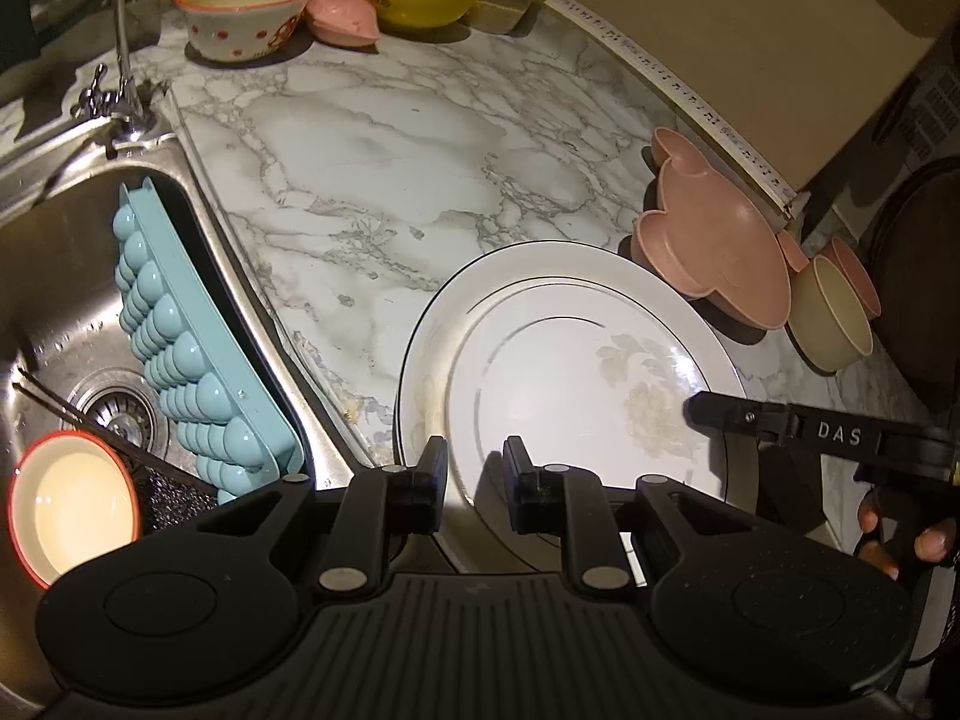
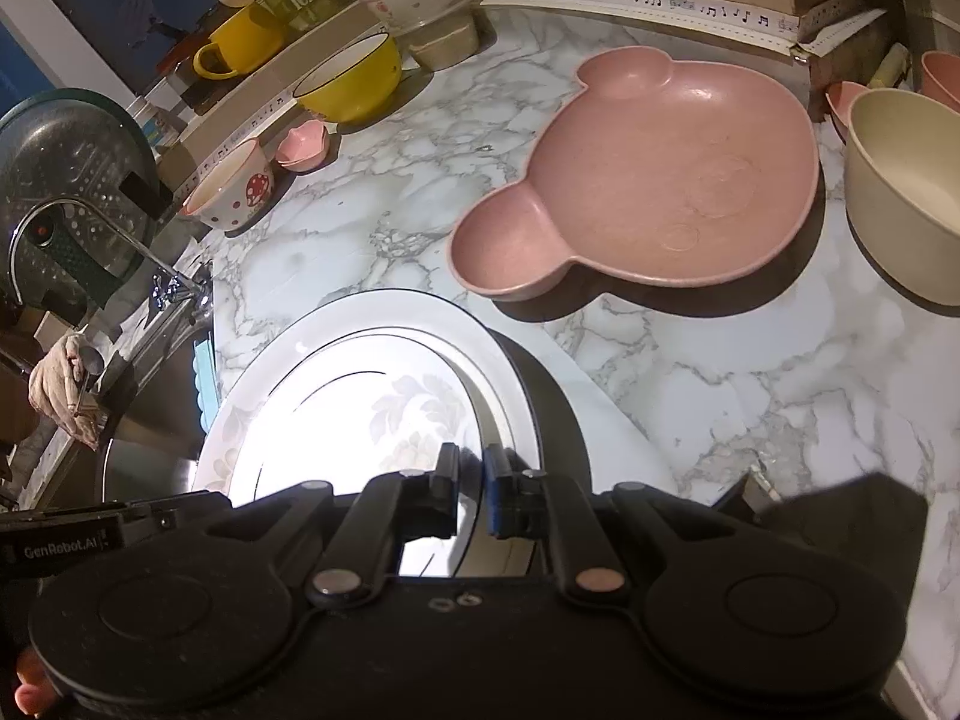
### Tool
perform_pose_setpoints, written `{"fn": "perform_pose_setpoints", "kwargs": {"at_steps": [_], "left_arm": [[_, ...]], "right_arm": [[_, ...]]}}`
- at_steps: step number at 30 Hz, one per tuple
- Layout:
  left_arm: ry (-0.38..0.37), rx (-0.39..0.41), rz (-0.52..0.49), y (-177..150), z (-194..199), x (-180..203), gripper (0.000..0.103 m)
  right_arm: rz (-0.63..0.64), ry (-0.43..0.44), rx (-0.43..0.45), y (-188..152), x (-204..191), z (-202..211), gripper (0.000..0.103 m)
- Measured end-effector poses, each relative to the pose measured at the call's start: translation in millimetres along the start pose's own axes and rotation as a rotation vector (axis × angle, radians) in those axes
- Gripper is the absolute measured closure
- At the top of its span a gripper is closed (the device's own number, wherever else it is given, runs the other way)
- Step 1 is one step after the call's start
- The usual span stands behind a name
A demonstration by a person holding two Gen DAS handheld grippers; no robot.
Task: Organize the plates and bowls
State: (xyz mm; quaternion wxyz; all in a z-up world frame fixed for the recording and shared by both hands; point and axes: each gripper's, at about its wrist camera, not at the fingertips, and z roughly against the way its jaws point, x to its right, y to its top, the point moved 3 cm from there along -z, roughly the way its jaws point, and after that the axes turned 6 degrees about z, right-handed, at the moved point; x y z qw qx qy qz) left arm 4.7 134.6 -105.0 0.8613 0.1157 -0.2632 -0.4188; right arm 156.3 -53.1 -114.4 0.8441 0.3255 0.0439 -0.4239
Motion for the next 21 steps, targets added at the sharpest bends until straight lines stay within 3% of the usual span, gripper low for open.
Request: {"fn": "perform_pose_setpoints", "kwargs": {"at_steps": [6,14,16,20,21], "left_arm": [[0.0,0.047,-0.047,-3,13,14,0.084],[-0.046,0.141,-0.149,-2,31,51,0.082],[-0.059,0.165,-0.171,-1,34,61,0.075],[-0.086,0.208,-0.199,1,38,77,0.037],[-0.095,0.223,-0.207,1,40,82,0.035]], "right_arm": [[0.038,0.0,0.013,-1,-6,10,0.083],[0.127,-0.019,0.099,-4,-20,45,0.071],[0.135,-0.029,0.124,-3,-20,54,0.067],[0.137,-0.06,0.172,-2,-14,73,0.06],[0.136,-0.069,0.184,-1,-12,78,0.058]]}}
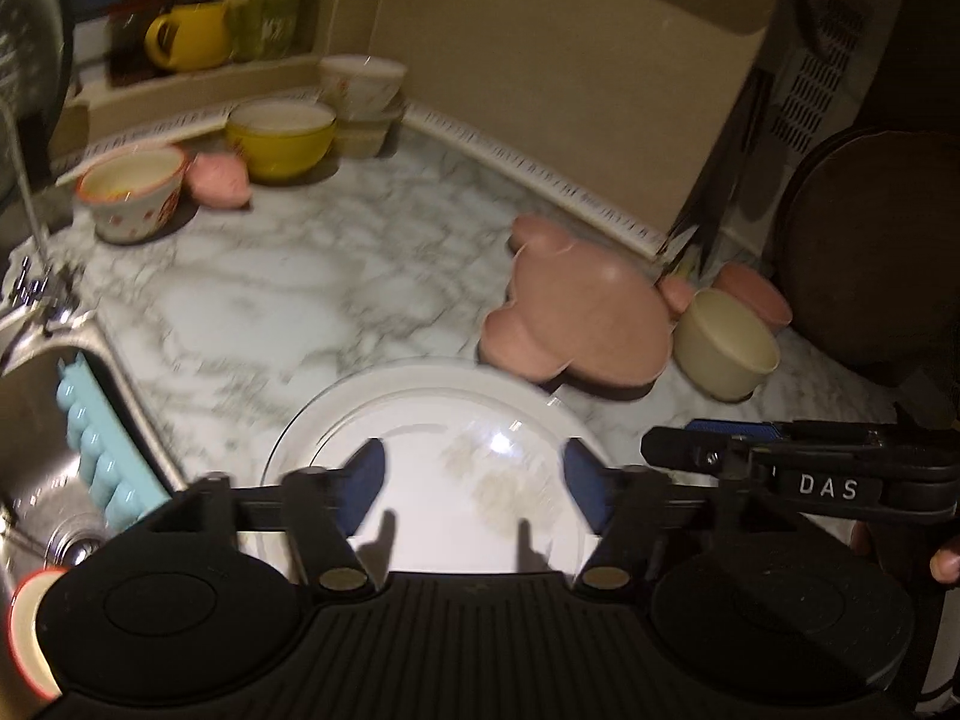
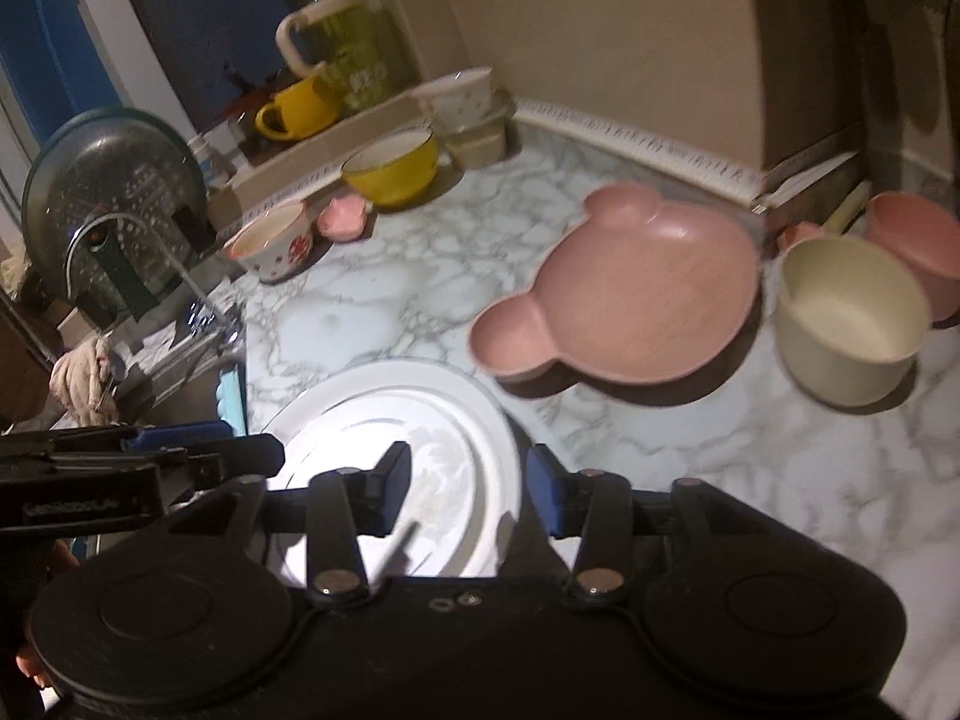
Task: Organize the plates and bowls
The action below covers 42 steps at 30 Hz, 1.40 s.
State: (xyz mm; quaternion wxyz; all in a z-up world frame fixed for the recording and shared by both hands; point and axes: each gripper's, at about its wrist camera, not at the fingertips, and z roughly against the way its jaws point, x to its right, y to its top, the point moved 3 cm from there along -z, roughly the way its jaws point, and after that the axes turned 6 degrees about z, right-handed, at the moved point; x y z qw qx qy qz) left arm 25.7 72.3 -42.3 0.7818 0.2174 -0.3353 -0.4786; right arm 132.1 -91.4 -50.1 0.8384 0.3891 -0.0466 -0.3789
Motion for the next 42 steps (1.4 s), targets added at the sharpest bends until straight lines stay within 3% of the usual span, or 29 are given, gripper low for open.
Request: {"fn": "perform_pose_setpoints", "kwargs": {"at_steps": [3,13,15,24,35,42], "left_arm": [[-0.015,0.007,-0.025,7,-4,13,0.035],[-0.058,0.099,-0.097,36,-20,52,0.022],[-0.064,0.116,-0.1,43,-24,57,0.022],[-0.011,0.147,-0.132,77,-62,65,0.018],[0.024,-0.029,-0.17,99,-152,63,0.018],[0.04,-0.101,-0.159,104,-190,56,0.018]], "right_arm": [[0.007,-0.03,0.03,3,8,11,0.049],[-0.02,-0.134,0.148,18,37,34,0.004],[-0.039,-0.147,0.175,20,42,37,0.002],[-0.076,-0.22,0.166,24,59,23,0.001],[-0.094,-0.264,0.066,29,71,-31,0.008],[-0.174,-0.244,-0.02,28,79,-64,0.022]]}}
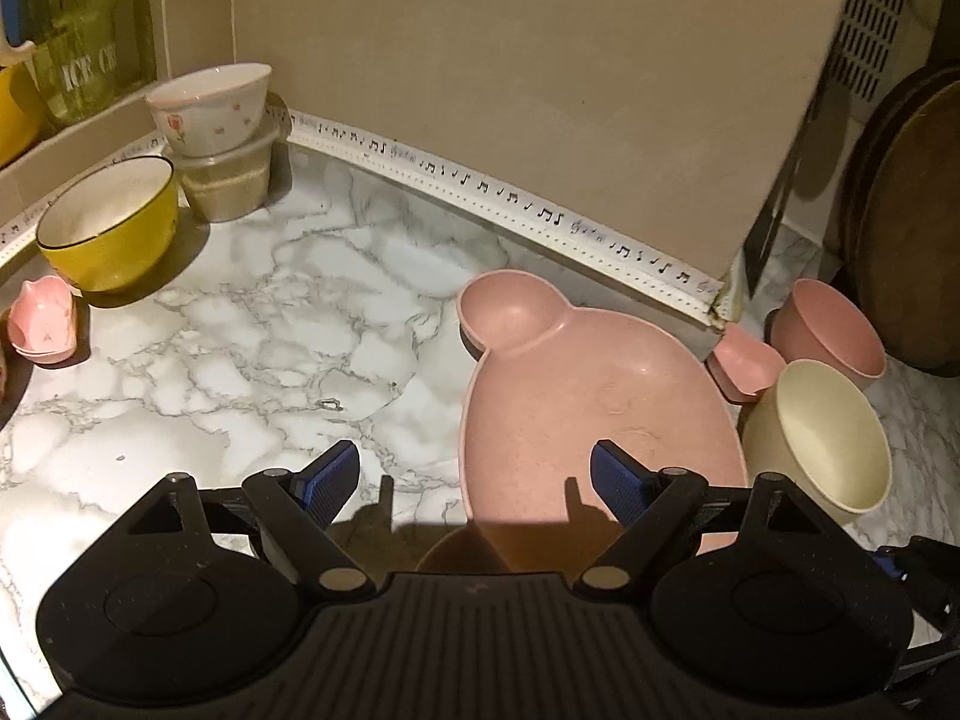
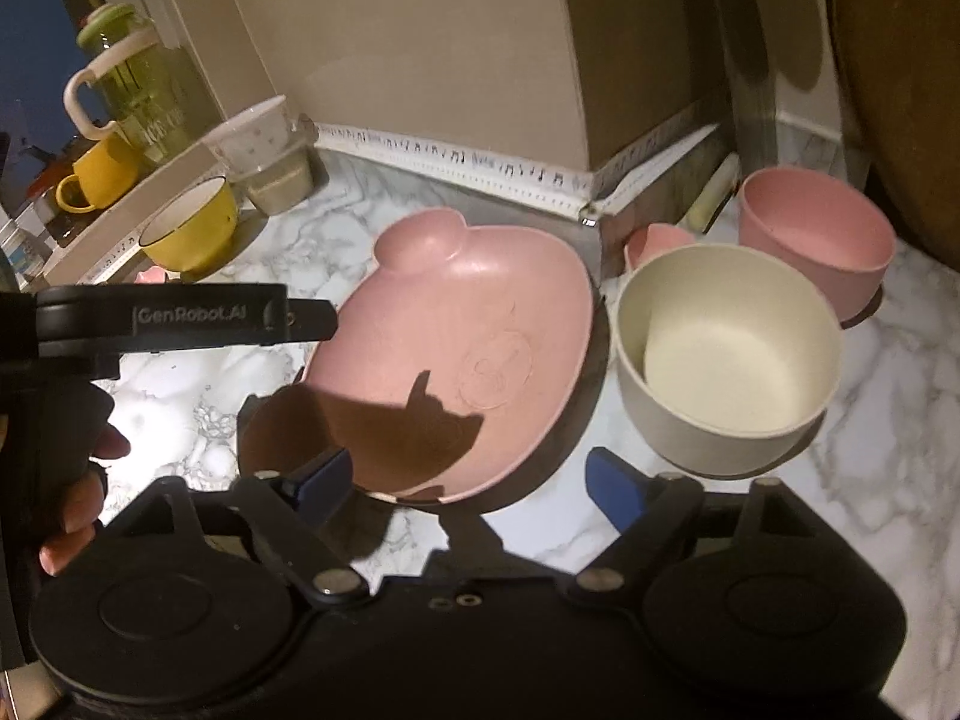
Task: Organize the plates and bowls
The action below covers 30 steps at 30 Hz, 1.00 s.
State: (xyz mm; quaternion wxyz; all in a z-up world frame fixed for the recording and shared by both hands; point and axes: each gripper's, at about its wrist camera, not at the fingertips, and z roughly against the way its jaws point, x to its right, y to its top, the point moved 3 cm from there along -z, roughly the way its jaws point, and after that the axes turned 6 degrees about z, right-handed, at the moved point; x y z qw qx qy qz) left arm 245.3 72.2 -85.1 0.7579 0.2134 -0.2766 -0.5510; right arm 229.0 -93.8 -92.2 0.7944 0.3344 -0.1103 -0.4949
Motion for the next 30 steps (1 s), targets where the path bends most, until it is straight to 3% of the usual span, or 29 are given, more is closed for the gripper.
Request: {"fn": "perform_pose_setpoints", "kwargs": {"at_steps": [8,11,14,17,23,25,30], "left_arm": [[-0.018,-0.046,0.017,6,-29,-3,0.02],[-0.033,-0.078,0.028,8,-39,-5,0.039],[-0.039,-0.095,0.029,8,-47,-7,0.049],[-0.051,-0.11,0.038,8,-51,-9,0.065],[-0.071,-0.125,0.065,8,-55,-11,0.077],[-0.073,-0.129,0.072,8,-56,-12,0.084],[-0.059,-0.127,0.074,8,-55,-12,0.089]], "right_arm": [[-0.131,-0.004,-0.044,7,10,-28,0.048],[-0.179,-0.011,-0.054,7,15,-33,0.059],[-0.214,-0.014,-0.058,6,20,-36,0.066],[-0.244,-0.018,-0.062,6,25,-38,0.075],[-0.311,-0.024,-0.067,3,35,-40,0.092],[-0.324,-0.02,-0.064,1,36,-40,0.093],[-0.326,-0.016,-0.056,1,35,-39,0.093]]}}
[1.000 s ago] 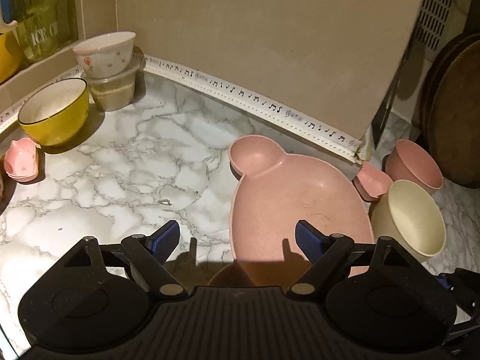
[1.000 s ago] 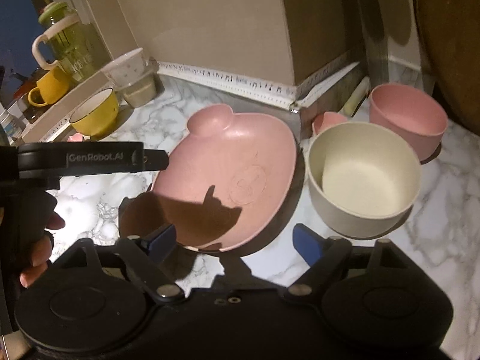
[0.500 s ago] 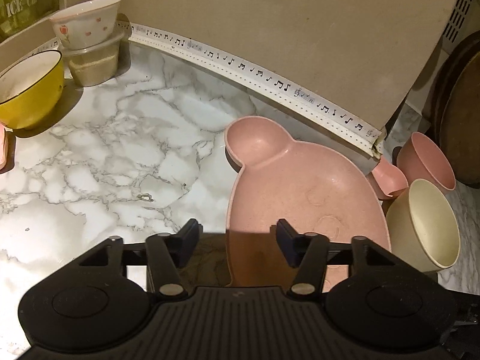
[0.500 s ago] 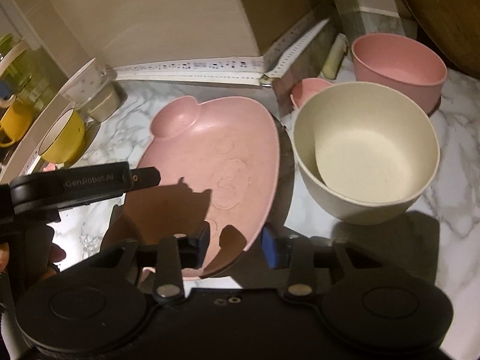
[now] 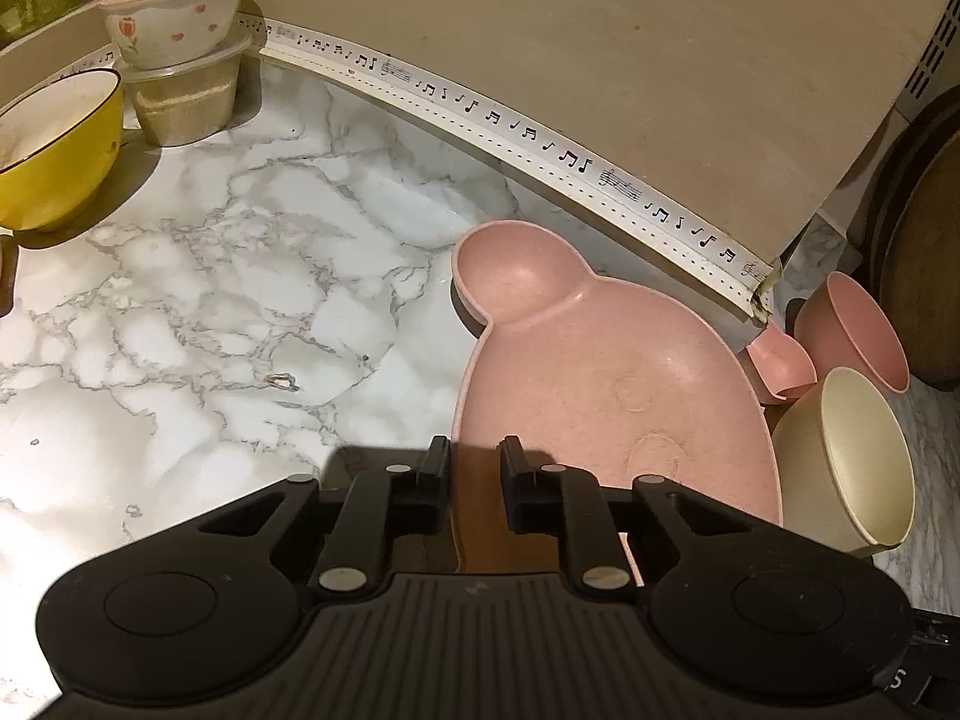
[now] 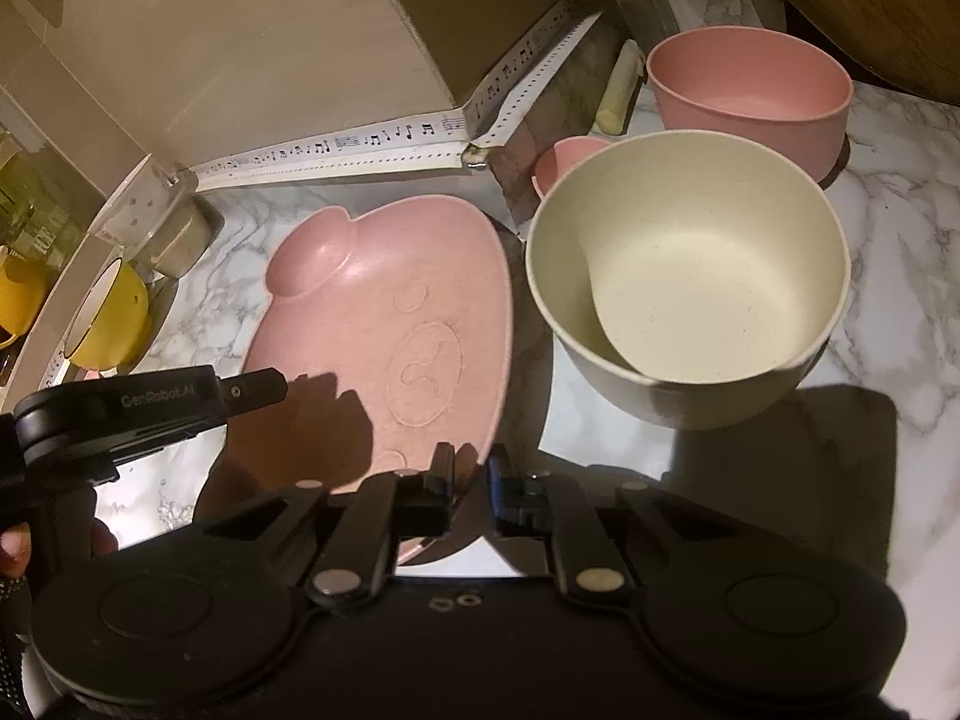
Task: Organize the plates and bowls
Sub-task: 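Lift the pink bear-shaped plate upright toward the standing white plates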
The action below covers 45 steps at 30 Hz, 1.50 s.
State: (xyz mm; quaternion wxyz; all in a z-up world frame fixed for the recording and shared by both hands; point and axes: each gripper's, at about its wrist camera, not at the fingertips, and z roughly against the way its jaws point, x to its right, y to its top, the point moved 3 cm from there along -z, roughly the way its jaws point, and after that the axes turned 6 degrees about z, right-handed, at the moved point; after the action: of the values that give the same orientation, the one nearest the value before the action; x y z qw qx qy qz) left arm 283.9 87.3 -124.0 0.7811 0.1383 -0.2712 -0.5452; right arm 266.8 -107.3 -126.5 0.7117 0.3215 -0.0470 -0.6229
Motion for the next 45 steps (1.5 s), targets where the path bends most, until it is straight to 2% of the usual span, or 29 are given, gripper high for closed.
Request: {"fn": "perform_pose_setpoints", "kwargs": {"at_steps": [15,20,27,39,45], "left_arm": [[0.002,0.074,0.01,9,43,-3,0.09],[0.005,0.083,0.014,5,68,-4,0.09],[0.03,0.1,0.014,-22,112,-14,0.09],[0.074,0.103,0.132,-88,171,-49,0.09],[0.121,0.111,0.162,-121,189,-60,0.09]], "right_arm": [[0.085,0.047,0.069,7,-17,24,0.093],[0.109,0.079,0.049,4,-24,41,0.092],[0.168,0.132,0.025,-12,-39,67,0.092],[0.295,0.212,-0.064,-69,-65,96,0.091],[0.363,0.237,-0.111,-97,-77,102,0.091]]}}
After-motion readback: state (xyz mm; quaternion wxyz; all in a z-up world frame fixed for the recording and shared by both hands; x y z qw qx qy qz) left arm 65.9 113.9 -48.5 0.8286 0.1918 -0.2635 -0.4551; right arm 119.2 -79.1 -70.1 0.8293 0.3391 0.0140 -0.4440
